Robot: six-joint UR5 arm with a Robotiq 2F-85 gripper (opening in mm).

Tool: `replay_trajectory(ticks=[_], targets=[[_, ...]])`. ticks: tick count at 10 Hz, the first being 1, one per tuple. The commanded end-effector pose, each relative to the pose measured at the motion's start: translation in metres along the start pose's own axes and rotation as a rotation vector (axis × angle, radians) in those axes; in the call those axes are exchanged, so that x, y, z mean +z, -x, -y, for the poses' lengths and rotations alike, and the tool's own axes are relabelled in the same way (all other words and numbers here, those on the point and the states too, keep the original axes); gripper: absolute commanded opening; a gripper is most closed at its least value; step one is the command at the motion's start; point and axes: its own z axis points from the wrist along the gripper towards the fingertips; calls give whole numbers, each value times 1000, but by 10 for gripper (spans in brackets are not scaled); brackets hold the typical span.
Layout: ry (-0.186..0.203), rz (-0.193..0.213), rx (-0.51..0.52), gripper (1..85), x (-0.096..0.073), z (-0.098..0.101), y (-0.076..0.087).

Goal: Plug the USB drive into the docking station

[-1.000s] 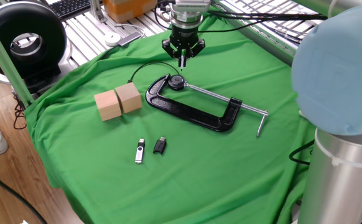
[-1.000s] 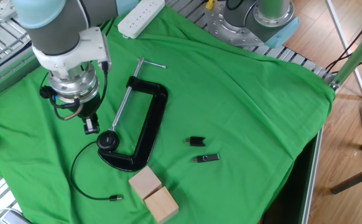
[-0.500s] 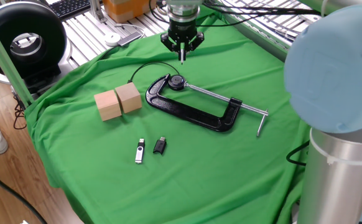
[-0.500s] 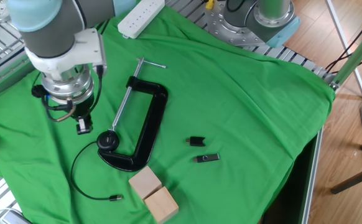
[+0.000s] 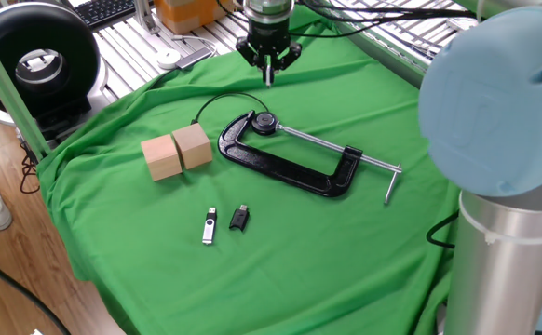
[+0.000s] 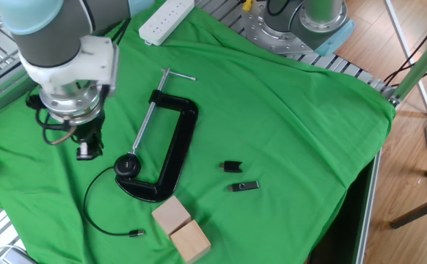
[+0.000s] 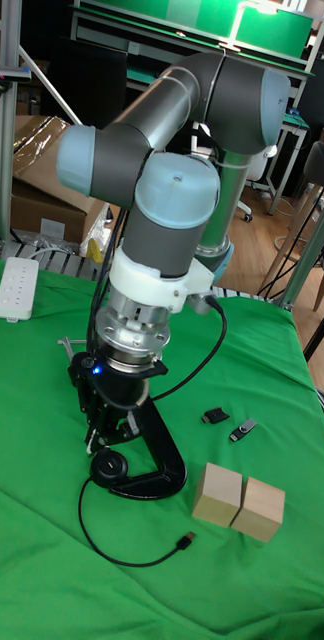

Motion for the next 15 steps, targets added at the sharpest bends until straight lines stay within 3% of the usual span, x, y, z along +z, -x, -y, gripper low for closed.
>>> replay_trajectory(ticks=[1, 3, 5, 7, 8, 9, 11, 12, 13, 14, 15], targets=[[-79, 104, 459, 17, -10, 14, 8], [-77, 85, 940, 17, -9, 14, -3], [-72, 120, 1315, 17, -11, 16, 1], [59, 117, 1735, 17, -10, 1, 21], [97, 123, 1926, 17, -10, 2, 30], [107, 114, 2059, 17, -9, 4, 32], [36, 17, 2298, 17, -3, 5, 16], [30, 18, 2390, 17, 2, 10, 19], [20, 71, 2495, 17, 5, 22, 19], [68, 128, 2582, 17, 4, 31, 31], [99, 140, 2646, 17, 3, 34, 37]])
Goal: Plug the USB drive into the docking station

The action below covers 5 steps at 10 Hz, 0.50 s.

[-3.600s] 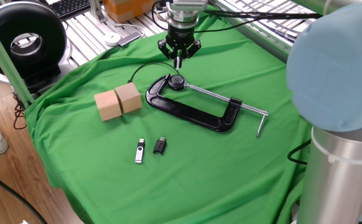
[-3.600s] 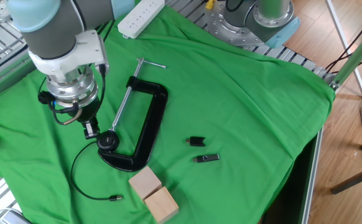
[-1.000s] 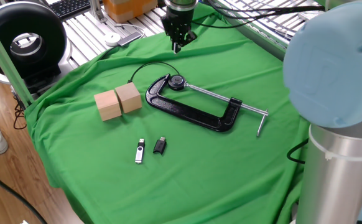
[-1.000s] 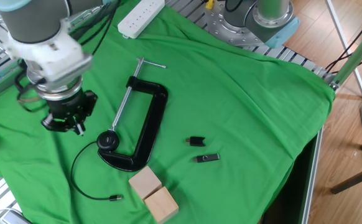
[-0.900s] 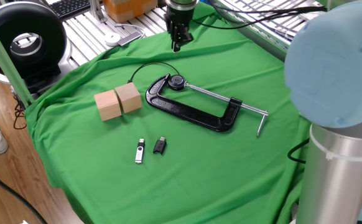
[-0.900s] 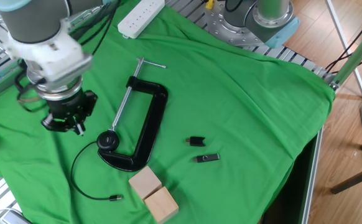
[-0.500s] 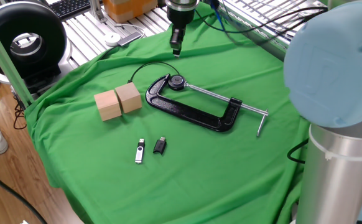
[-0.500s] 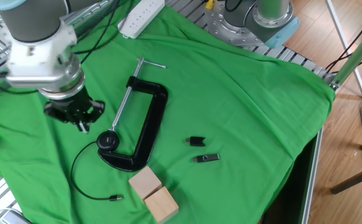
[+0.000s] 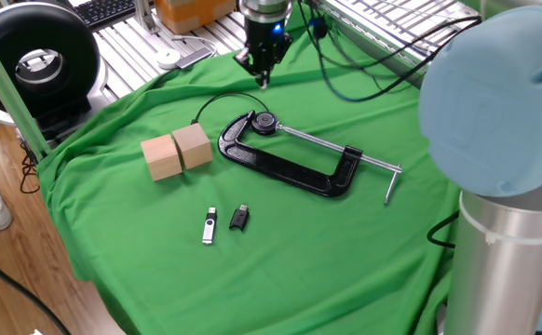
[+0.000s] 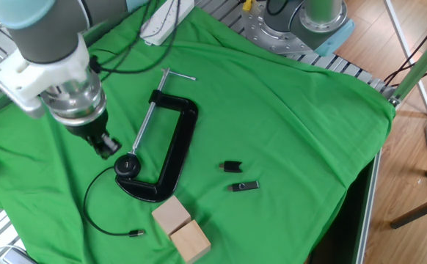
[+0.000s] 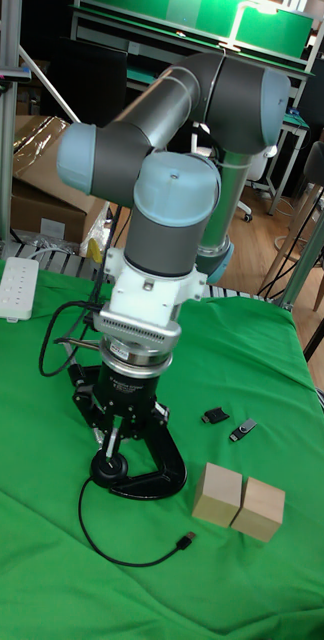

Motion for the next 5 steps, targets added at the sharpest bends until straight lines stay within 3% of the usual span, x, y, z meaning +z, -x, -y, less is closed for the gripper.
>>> replay_trajectory(ticks=[1, 3, 5], targets=[[67, -12, 319, 17, 1, -23, 1], [74, -12, 426, 17, 1, -25, 2], [15, -26, 430, 17, 3, -9, -4]])
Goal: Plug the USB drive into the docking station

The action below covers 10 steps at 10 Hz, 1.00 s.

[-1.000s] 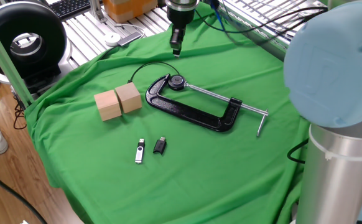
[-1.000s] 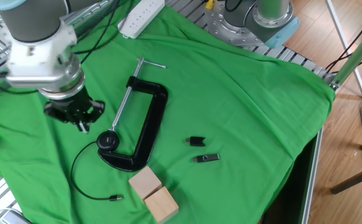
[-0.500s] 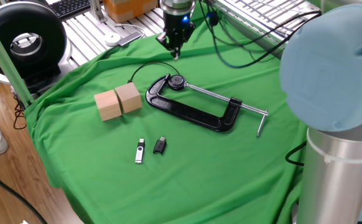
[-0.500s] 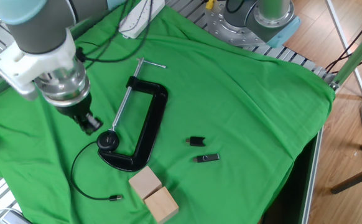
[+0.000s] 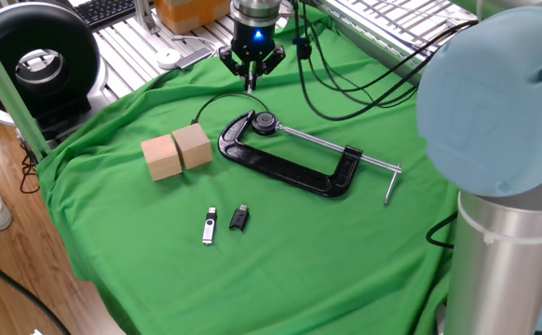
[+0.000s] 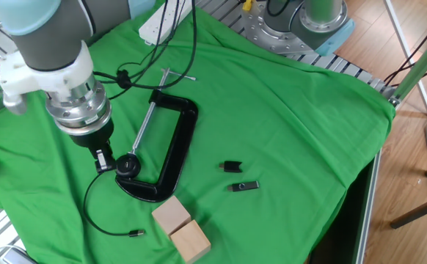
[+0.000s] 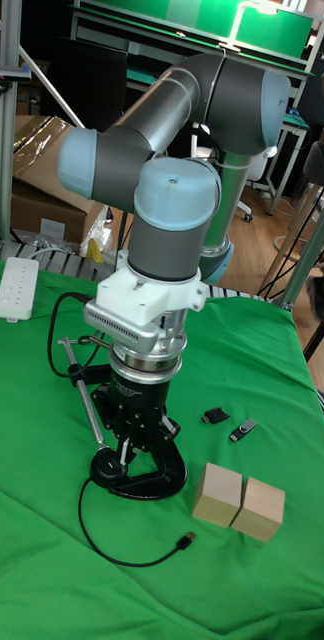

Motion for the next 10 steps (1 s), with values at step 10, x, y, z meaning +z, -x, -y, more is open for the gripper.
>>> replay_trajectory(ticks=[10], targets=[[-43, -30, -26, 17, 31, 33, -12]])
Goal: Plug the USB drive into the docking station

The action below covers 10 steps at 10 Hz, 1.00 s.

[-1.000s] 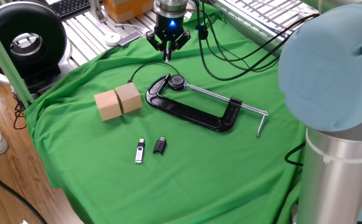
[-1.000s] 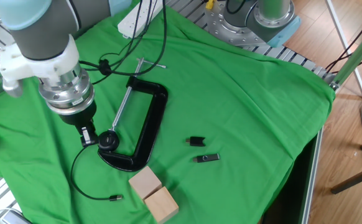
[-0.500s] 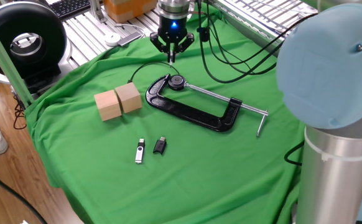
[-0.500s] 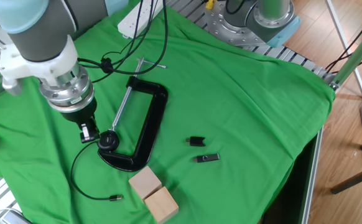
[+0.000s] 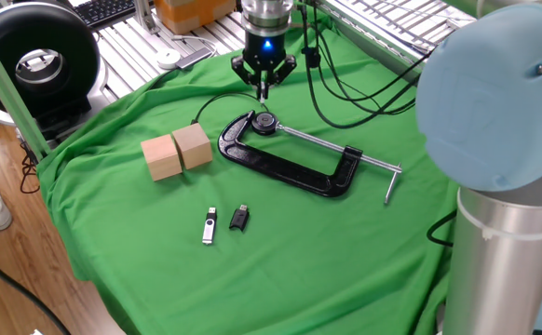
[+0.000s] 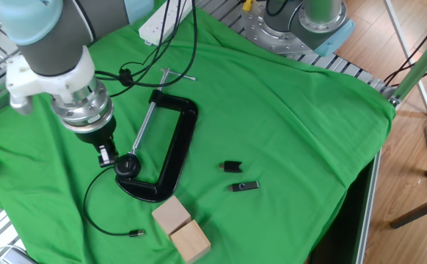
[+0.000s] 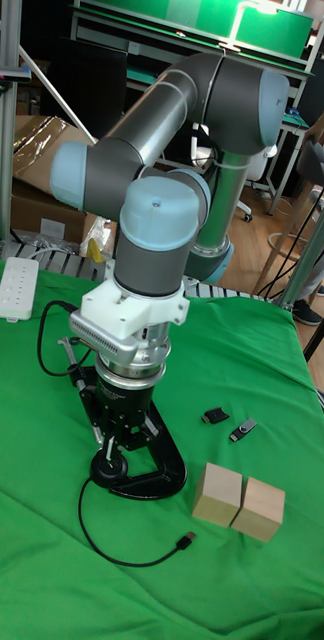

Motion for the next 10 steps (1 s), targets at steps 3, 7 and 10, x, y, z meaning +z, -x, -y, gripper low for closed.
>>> replay_trajectory(ticks=[3, 7, 10], targets=[[-4, 3, -18, 17, 5, 3, -2], [-60, -26, -97, 17, -10, 16, -6], [-76, 12, -127, 17, -19, 2, 7]])
